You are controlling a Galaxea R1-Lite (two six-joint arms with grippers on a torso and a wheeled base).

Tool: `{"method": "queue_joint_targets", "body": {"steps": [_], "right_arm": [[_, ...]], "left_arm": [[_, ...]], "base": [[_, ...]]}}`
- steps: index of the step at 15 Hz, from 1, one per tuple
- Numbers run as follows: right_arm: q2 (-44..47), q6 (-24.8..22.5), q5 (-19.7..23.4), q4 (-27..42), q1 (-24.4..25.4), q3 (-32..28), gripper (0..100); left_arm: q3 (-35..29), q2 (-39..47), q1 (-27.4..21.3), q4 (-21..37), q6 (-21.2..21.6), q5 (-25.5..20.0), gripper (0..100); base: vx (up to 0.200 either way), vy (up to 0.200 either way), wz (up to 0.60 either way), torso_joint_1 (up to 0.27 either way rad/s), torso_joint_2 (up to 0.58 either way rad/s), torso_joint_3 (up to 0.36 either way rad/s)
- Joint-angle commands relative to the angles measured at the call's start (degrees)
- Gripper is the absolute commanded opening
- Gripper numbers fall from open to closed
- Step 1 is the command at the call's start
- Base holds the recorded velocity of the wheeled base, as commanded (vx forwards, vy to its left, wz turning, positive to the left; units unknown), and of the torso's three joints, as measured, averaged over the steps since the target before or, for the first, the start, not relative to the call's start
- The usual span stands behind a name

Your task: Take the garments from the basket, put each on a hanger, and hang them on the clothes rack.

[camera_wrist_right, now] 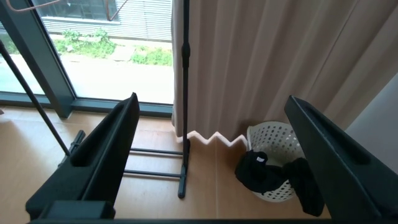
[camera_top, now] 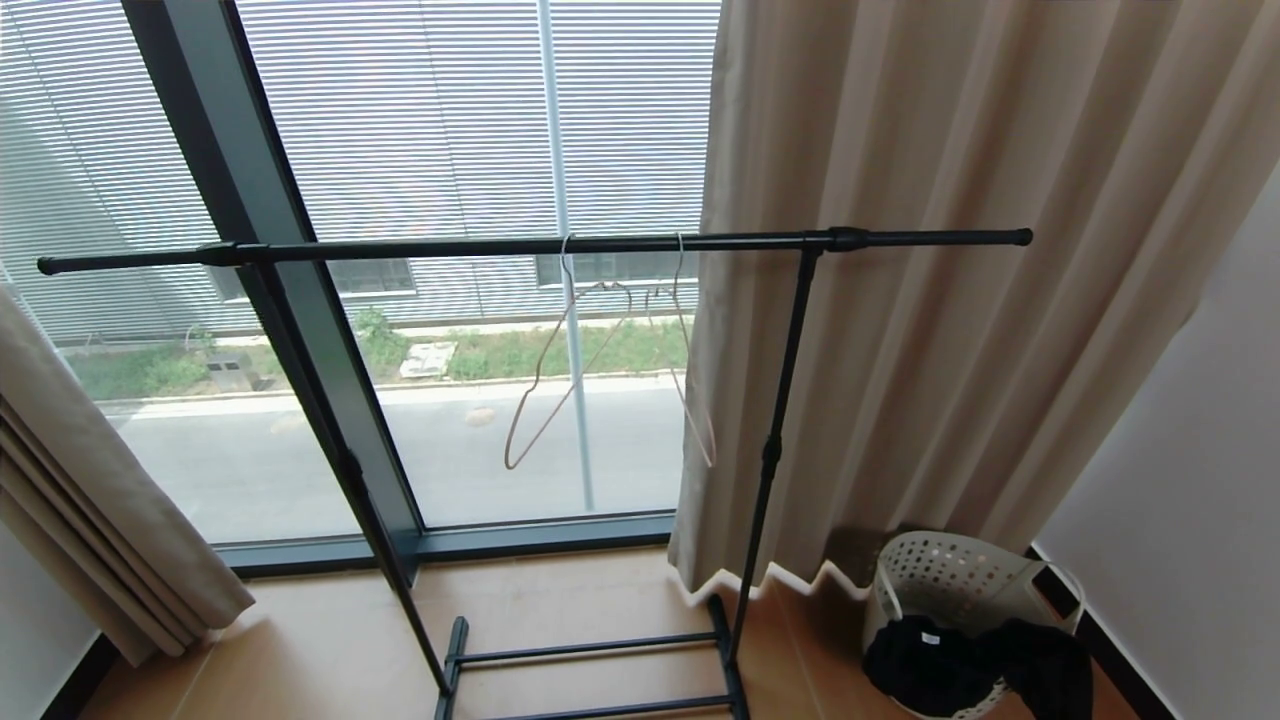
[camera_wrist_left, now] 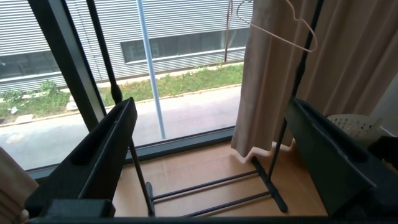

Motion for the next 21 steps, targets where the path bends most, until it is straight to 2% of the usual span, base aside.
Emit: {"method": "queue_joint_targets", "body": {"steps": [1, 14, 21], "right_arm": [[0.07, -0.01, 0.04, -0.10, 0.02, -0.01, 100], [0.07, 0.25, 0.04, -0.01, 0.02, -0.01, 100], [0.07, 0.34, -0.05, -0.10, 0.02, -0.01, 100]], "left_arm": [[0.00, 0.00, 0.00, 0.00, 0.02, 0.00, 100], [0.00, 0.00, 0.00, 0.00, -0.07, 0.00, 100], [0.00, 0.00, 0.00, 0.00, -0.07, 0.00, 100]], "base": [[0.000, 0.000, 0.00, -0.154, 0.35, 0.188], [0.000, 0.000, 0.00, -0.162, 0.36, 0.203], [0.000, 0.000, 0.00, -0.213, 0.52, 0.307]]}}
